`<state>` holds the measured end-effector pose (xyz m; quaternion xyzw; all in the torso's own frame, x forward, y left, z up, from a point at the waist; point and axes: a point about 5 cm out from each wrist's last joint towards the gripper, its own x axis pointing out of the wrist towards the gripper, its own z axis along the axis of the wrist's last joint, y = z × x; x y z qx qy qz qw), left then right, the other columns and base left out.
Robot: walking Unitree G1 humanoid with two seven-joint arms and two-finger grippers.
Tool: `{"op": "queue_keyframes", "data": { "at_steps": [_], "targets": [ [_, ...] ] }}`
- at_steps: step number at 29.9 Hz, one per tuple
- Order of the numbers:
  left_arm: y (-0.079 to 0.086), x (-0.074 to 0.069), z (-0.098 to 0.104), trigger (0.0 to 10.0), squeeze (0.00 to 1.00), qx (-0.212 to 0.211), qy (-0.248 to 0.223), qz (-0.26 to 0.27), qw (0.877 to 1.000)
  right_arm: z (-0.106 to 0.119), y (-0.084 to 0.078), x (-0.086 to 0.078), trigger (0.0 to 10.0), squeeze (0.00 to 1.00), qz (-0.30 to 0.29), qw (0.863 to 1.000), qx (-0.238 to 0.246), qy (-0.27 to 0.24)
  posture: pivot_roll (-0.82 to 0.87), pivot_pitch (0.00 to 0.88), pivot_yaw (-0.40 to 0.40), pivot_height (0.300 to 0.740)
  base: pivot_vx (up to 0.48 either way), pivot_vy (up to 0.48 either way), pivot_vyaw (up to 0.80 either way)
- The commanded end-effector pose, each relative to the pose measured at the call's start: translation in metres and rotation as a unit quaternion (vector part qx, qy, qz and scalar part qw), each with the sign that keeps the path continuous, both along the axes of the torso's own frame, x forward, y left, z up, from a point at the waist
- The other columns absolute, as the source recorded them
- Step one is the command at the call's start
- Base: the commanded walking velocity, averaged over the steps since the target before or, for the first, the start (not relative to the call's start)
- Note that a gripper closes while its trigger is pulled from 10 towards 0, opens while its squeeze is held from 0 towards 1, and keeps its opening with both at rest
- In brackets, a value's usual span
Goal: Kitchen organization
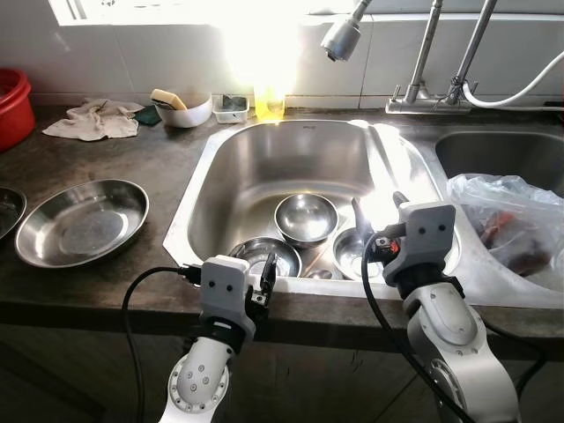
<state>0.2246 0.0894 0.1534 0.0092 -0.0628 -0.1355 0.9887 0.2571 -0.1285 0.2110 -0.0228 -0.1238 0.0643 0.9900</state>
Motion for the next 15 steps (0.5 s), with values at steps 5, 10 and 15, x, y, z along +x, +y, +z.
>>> {"op": "queue_keyframes", "data": {
  "at_steps": [5,10,15],
  "targets": [
    [0.0000,-0.0011,-0.0038,10.0,0.00,0.001,0.008,-0.004,1.000,0.0031,0.0041,-0.0014,10.0,0.00,0.004,1.000,0.002,-0.008,0.08,0.058,0.000,0.740,0.000,0.000,0.00],
    [-0.0013,-0.0007,-0.0046,10.0,0.00,-0.002,0.013,-0.006,1.000,0.0031,0.0052,-0.0001,10.0,0.00,0.003,1.000,0.007,-0.007,0.08,0.069,0.002,0.740,0.000,0.088,0.44],
    [-0.0017,-0.0005,-0.0039,10.0,0.00,-0.004,0.011,-0.005,1.000,0.0045,0.0057,0.0033,10.0,0.00,0.001,1.000,0.013,-0.006,0.08,0.075,0.002,0.740,0.000,0.450,0.80]
  ]
}}
